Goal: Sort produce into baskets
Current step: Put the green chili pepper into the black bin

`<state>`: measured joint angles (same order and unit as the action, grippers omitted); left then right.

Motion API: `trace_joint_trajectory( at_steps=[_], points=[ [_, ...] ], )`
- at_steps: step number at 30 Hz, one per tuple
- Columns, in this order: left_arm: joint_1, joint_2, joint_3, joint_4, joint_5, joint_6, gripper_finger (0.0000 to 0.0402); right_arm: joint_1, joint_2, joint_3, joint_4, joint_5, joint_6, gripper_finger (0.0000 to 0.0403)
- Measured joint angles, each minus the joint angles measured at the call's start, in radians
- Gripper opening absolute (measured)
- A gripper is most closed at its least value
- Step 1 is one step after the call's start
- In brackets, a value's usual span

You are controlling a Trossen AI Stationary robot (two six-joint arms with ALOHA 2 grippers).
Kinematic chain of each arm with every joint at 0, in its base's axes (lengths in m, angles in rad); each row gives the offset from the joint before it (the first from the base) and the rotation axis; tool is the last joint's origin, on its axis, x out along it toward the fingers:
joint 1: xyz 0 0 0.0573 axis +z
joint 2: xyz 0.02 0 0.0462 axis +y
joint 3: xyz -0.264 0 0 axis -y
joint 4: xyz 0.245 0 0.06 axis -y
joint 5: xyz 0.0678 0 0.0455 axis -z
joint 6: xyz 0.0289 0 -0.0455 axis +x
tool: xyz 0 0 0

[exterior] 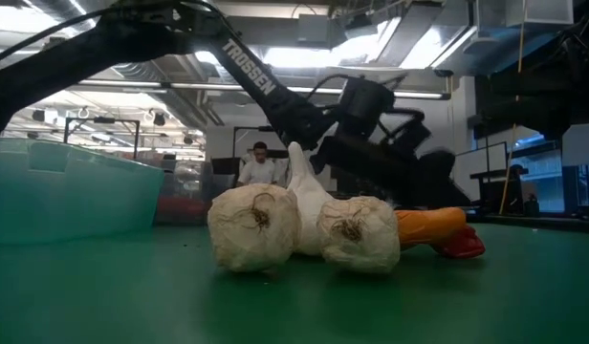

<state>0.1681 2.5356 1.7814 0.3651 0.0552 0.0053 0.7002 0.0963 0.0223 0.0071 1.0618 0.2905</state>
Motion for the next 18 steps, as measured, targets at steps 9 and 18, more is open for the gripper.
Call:
trace_joint_trajectory(
  at_steps=[9,18],
  points=[
    [-0.006,0.017,0.019,-0.066,0.000,-0.001,0.0301,0.000,0.006,0.000,-0.001,0.000,0.000,0.0280],
    [-0.007,0.040,0.021,-0.078,-0.003,-0.008,0.0260,0.000,0.006,0.000,0.001,0.000,0.000,0.0280]
  ],
)
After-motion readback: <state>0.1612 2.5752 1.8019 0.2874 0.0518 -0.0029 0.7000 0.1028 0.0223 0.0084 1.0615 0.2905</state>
